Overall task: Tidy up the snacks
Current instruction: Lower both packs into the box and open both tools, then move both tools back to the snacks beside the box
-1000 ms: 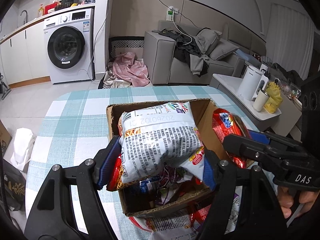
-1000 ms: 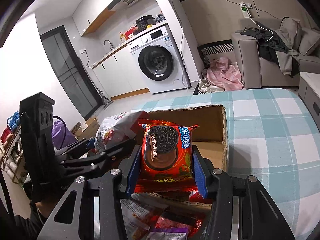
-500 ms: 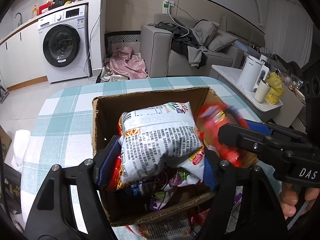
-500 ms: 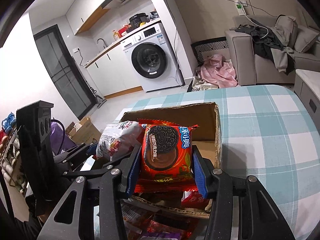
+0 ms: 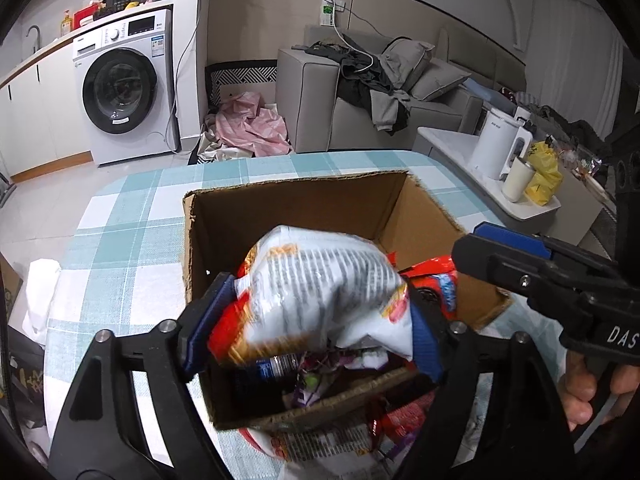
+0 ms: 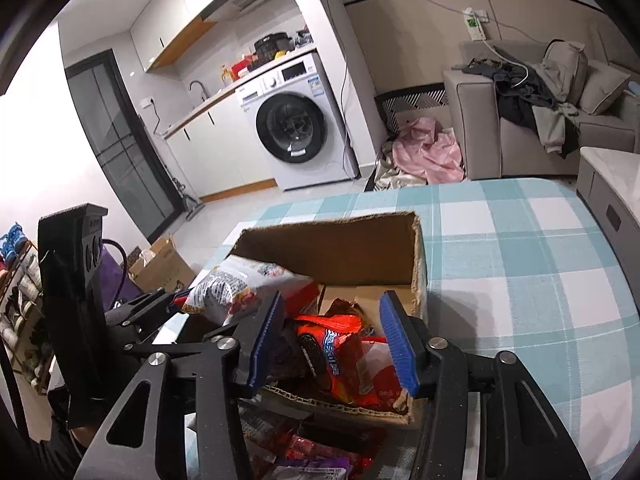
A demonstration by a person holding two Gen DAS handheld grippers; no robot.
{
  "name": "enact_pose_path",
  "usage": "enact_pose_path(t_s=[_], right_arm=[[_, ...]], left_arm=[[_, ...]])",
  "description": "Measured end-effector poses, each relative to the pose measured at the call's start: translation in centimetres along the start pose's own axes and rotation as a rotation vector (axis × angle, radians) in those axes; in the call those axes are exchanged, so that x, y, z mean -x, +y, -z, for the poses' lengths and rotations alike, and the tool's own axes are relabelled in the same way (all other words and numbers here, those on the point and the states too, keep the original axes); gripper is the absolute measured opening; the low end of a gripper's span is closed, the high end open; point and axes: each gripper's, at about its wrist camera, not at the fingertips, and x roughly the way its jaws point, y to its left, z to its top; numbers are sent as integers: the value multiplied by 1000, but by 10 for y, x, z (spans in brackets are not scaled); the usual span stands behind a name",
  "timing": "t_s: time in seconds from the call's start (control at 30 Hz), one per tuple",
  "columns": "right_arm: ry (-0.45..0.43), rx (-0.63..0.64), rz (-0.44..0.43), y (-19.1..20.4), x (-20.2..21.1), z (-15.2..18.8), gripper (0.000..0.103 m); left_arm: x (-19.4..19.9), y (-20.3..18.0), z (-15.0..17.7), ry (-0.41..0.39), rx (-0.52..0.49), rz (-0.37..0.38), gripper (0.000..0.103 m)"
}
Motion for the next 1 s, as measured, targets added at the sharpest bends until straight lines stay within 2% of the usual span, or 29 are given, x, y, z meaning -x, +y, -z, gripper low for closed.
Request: enact_pose_path(t_s=[0.13,0.2,0.27,0.47,0.87,1.0], right_arm=[[-18,6,10,-3,12,3,80],[-15,4,17,-4,17,6,95],[-13,-1,21,-5,21,8,99],[-10,13,8,-4,35,22,102],[10,36,1,5,49,44,103],[32,73,-3,12,51,53,103]], left_arm=[[21,2,5,-23,4,5,87],[30,3,8,-33,11,-11,91],[40,5,12,-46,22,-23,101],[71,11,29,-89,30,-45,102],[121,18,64,-95,48,-69,102],[125,19,75,-81,60,-62,102]])
